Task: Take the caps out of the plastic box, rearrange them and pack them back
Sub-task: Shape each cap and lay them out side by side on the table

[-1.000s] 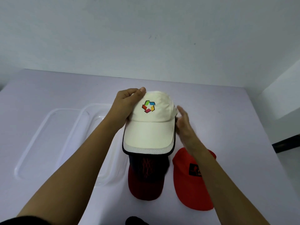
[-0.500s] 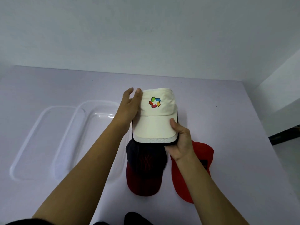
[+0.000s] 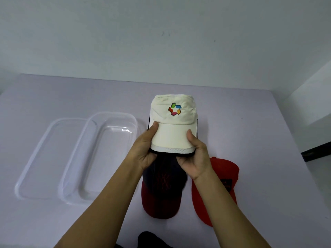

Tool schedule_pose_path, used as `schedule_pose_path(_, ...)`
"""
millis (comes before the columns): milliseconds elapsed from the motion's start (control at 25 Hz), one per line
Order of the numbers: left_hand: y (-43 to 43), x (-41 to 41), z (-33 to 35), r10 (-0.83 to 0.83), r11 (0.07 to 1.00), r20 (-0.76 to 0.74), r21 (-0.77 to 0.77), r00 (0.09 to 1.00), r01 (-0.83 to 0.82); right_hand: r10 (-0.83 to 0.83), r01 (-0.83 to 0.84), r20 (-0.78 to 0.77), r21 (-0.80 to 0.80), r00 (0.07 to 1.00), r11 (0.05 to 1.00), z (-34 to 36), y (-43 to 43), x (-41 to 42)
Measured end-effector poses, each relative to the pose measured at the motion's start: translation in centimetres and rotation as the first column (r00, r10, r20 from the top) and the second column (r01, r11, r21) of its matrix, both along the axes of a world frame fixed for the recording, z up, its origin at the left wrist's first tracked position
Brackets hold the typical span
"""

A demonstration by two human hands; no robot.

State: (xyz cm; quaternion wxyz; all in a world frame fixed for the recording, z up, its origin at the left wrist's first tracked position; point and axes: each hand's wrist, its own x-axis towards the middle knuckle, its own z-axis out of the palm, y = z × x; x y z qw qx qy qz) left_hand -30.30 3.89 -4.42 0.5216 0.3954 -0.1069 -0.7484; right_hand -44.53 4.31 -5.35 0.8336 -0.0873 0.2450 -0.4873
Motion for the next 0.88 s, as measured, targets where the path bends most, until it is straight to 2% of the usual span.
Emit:
schedule_pose_path(80,-0.3,0.4,-0.7,-0.014,1.000,0.201,0.022,0.979,0.009,-0.054,0.054,-0.002,0.064,0.999,0.996,-0.4,0.1,0.0)
schedule_pose_path(160,-1.0,0.8,-1.4,-0.073,0.996,0.327,0.070,0.942,0.053,-0.082,0.087,-0.044,0.132,0.996,0.987,-0.7,-0.2,0.0)
schedule_pose_path(280,-2.7,0.8,-1.3,-0.188,0.979,0.352,0.143,0.917,0.146,-0.114,0.139,-0.133,0.198,0.985,0.970,-1.3,-2.0,-0.3)
schedule_pose_path(360,-4.4,0.7,-1.2,-0.205,0.975,0.363,0.161,0.909,0.155,-0.125,0.176,-0.217,0.236,0.968,0.956,-1.7,-4.1,-0.5)
schedule_pose_path(480,-8.0,0.7,-2.6,-0.204,0.974,0.440,0.178,0.875,0.138,-0.096,0.203,-0.336,0.300,0.937,0.932,-3.1,-7.4,-0.6)
schedule_pose_path(640,-10.9,1.1,-6.1,-0.286,0.951,0.487,0.249,0.825,0.183,-0.022,0.195,-0.429,0.365,0.903,0.910,-6.8,-10.4,-0.7)
schedule_pose_path(760,-11.5,1.6,-8.9,-0.337,0.938,0.549,0.261,0.765,0.227,0.118,0.121,-0.596,0.346,0.795,0.930,-9.7,-11.6,-1.0)
schedule_pose_path(840,-11.3,1.4,-10.3,-0.376,0.925,0.646,0.300,0.664,0.232,0.218,0.046,-0.708,0.333,0.671,0.942,-10.9,-11.6,-0.9)
schedule_pose_path(880,-11.3,1.2,-11.0,-0.389,0.920,0.712,0.331,0.584,0.210,0.256,0.028,-0.771,0.334,0.583,0.942,-11.2,-11.5,-0.8)
